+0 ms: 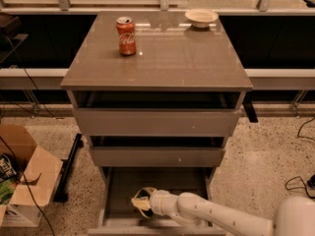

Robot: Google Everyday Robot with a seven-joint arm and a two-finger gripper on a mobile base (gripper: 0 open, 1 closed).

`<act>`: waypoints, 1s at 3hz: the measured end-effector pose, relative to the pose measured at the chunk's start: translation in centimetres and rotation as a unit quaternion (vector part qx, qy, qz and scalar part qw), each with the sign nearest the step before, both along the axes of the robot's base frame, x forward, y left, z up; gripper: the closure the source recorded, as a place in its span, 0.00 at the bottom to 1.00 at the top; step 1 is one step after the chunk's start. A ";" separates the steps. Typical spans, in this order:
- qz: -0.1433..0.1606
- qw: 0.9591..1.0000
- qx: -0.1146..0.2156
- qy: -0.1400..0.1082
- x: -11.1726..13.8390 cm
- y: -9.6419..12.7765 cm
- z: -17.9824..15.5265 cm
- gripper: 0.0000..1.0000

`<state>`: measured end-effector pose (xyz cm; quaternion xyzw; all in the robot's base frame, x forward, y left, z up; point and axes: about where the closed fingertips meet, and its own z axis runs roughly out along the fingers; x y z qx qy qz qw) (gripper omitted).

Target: Pick sponge from bottom drawer and place on counter

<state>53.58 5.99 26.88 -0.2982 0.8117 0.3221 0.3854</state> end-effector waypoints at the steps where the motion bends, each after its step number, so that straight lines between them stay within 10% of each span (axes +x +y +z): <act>1: 0.009 0.996 0.061 -0.056 -0.2 -2.4 6.0 1.00; 3: 0.053 0.977 0.121 -0.165 -2.8 -10.8 19.3 1.00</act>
Offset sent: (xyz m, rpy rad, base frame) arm -0.0487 -0.1321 0.2175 0.4029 -0.3514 0.1780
